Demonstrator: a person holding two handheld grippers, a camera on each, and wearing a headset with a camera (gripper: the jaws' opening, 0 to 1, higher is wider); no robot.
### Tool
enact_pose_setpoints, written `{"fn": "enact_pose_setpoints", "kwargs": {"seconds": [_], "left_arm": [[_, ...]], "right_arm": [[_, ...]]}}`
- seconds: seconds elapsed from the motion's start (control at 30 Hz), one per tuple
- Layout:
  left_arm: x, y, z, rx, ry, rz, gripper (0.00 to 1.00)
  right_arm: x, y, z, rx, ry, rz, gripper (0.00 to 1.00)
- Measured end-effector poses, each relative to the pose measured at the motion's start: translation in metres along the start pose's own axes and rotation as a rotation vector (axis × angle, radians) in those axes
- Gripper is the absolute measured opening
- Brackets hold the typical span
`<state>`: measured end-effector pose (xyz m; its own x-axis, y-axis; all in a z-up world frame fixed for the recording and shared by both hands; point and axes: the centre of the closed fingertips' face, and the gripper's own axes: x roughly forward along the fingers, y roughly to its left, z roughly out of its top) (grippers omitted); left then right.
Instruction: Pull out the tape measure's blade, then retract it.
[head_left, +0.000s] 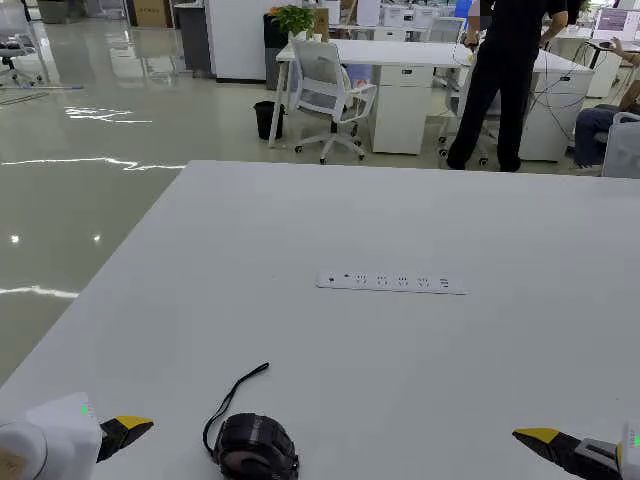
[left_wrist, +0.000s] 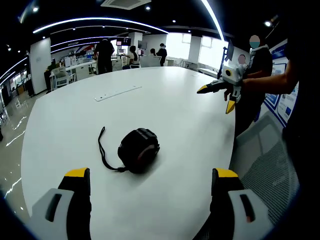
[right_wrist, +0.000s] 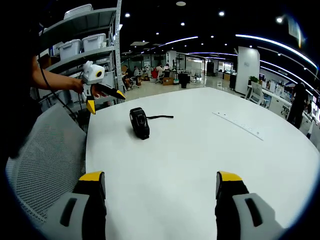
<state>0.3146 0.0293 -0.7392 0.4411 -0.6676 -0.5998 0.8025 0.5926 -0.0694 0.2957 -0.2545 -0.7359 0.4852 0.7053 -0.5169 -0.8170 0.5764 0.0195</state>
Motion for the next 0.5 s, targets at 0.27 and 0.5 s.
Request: {"fn": "enact_pose_setpoints", "kwargs": {"seconds": [0.27,0.5], "left_arm": [[0.0013,0.0026,0.0002,0.004,0.004,0.004,0.99],[0.0014,0.0022,0.0025,0.004,-0.004,0.003,0.99]], "right_arm": [[-0.0001,0.0011,0.0030,-0.008,0.001,0.004,0.94],[0.0012,-0.0004,0.0026,-0.011,0.008,-0.002,0.94]]}}
